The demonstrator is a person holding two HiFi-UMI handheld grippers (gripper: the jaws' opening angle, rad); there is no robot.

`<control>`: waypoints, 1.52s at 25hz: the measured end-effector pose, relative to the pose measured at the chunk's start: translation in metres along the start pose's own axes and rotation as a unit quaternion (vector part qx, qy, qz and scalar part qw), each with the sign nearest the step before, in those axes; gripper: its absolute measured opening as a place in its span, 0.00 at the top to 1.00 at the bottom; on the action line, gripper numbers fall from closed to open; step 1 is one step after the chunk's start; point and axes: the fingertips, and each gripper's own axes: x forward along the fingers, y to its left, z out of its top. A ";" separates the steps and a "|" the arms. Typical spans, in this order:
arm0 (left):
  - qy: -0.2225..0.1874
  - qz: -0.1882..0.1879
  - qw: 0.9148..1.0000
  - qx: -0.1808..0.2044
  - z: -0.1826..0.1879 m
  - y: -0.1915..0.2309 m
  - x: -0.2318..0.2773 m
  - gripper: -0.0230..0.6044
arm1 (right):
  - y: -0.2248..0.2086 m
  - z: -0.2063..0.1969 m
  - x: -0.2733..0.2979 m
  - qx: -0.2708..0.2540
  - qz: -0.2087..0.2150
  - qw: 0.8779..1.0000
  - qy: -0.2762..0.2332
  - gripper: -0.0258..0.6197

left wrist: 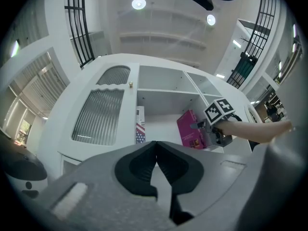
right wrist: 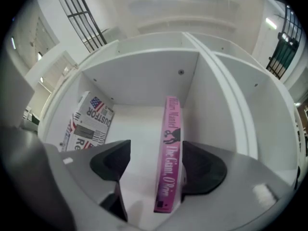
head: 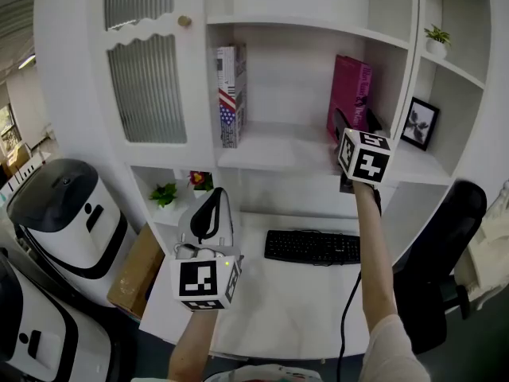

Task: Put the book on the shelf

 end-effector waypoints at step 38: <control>0.069 0.008 0.997 -0.019 -0.121 -0.045 -0.080 0.97 | 0.118 -0.172 -0.279 0.028 0.053 0.997 0.042 0.96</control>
